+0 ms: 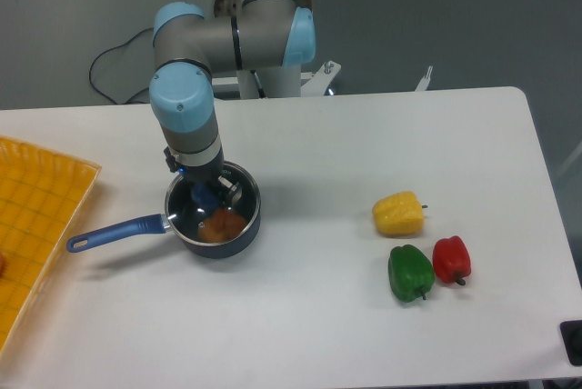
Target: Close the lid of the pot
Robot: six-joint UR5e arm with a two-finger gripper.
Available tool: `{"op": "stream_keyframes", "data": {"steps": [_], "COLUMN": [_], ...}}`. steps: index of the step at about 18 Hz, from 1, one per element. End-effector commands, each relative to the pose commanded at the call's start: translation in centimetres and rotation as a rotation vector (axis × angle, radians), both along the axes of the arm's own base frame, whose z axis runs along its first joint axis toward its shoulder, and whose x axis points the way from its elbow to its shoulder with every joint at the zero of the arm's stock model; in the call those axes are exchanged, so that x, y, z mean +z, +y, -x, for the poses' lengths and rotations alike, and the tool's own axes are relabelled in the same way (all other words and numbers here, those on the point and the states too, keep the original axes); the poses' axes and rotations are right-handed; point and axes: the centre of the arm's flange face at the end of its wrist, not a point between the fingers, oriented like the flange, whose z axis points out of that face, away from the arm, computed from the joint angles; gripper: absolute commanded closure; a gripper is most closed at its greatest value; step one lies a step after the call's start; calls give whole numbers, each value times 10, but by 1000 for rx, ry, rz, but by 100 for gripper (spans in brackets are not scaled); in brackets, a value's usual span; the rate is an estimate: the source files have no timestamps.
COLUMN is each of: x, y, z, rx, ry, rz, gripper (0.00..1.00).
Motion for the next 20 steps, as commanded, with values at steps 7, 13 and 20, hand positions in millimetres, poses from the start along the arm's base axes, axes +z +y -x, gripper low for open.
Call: {"op": "stream_keyframes", "data": {"steps": [7,13,20], "x": [13,52,110], "y": [0,-4,-19], "z": [4,5,32], "rx": [3,6,49], "ry": [16,55,121], "rz": [-18,-70,-92], "gripper": [0,0,0]}}
